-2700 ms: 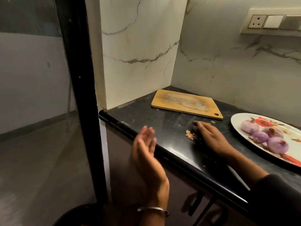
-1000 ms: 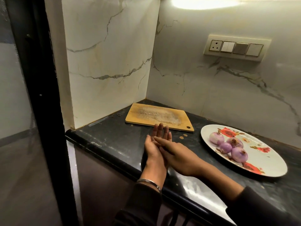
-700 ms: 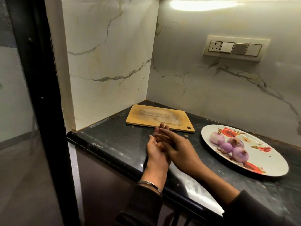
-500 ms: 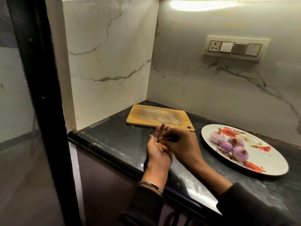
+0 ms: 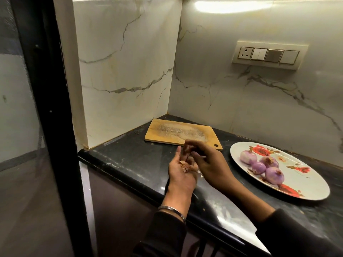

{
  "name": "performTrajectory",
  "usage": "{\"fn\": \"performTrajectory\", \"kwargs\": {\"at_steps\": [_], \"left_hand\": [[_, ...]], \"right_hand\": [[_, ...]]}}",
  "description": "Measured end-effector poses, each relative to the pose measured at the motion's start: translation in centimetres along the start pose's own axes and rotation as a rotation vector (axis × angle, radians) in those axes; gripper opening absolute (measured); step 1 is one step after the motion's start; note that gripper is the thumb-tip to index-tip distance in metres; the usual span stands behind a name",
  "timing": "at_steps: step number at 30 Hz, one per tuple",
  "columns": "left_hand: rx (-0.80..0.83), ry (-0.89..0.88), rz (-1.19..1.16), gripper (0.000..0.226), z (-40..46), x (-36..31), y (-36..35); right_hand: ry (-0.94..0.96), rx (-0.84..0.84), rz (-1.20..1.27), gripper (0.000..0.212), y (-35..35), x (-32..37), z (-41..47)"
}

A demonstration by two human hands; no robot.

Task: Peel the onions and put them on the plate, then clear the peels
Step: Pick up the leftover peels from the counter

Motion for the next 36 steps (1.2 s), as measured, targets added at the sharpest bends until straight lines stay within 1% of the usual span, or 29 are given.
{"fn": "performTrajectory", "kwargs": {"at_steps": [3,4,6,9,11,12,13,15,16,17,19,23,26,29,32,34,36], "left_hand": [[0.007,-0.033,-0.01,0.048,-0.1,0.2,-0.4],[0.007,-0.036,-0.026,0.049,-0.3,0.2,-0.6],[0.018,-0.059,-0.063,0.047,-0.4,0.0,-0.6],[0.068,-0.082,-0.09,0.044,-0.2,-0.5,-0.3],[0.09,-0.112,-0.105,0.049,-0.2,-0.8,-0.2],[0.103,-0.129,-0.098,0.051,-0.3,-0.9,-0.2],[0.107,-0.15,-0.086,0.052,-0.5,-1.1,-0.3],[0.107,-0.19,-0.067,0.05,-0.9,-1.9,-0.3],[0.112,-0.205,-0.064,0.049,-1.1,-2.4,-0.3],[0.116,-0.217,-0.067,0.049,-1.3,-2.9,-0.3],[0.125,-0.235,-0.084,0.048,-1.8,-3.8,0.0],[0.133,-0.232,-0.084,0.046,-3.0,-4.6,0.5],[0.124,-0.218,-0.067,0.045,-3.4,-4.7,0.6],[0.107,-0.213,-0.054,0.044,-3.6,-4.7,0.6],[0.094,-0.2,-0.042,0.043,-3.7,-4.5,0.7],[0.082,-0.196,-0.028,0.042,-3.7,-4.3,0.7],[0.075,-0.197,-0.018,0.041,-3.7,-4.1,0.7]], "right_hand": [[0.04,-0.073,-0.076,0.008,0.2,0.0,0.0],[0.04,-0.09,-0.084,0.008,0.3,0.0,0.1],[0.016,-0.126,-0.094,0.017,0.3,-0.2,0.1],[-0.122,-0.211,-0.042,0.015,0.6,-1.5,-0.3],[-0.235,-0.228,-0.075,0.022,1.0,-2.9,-1.1],[-0.307,-0.181,-0.126,0.029,1.2,-3.7,-1.6],[-0.388,-0.096,-0.183,0.036,1.2,-4.4,-2.2],[-0.531,0.13,-0.311,0.05,0.5,-5.5,-3.2],[-0.577,0.213,-0.37,0.057,-0.1,-5.7,-3.5],[-0.606,0.253,-0.416,0.064,-0.7,-5.7,-3.6],[-0.614,0.263,-0.452,0.071,-2.2,-5.2,-3.1],[-0.481,0.286,-0.407,0.071,-5.3,-4.3,0.1],[-0.273,0.362,-0.408,0.052,-6.2,-4.0,1.4],[-0.025,0.446,-0.34,0.043,-4.4,-3.9,0.0],[0.14,0.514,-0.328,0.04,-0.9,-4.8,-2.3],[0.196,0.478,-0.31,0.036,1.1,-5.5,-3.2],[0.21,0.406,-0.285,0.032,2.2,-6.1,-3.4]]}}
Point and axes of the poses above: each hand's wrist, its own z-axis towards the middle knuckle, its own y-axis out of the back of the hand, x = y × z, the point moved 2 cm from there along z, towards the middle knuckle, and after that the axes turned 3 degrees about -z, right-handed, at the moved point
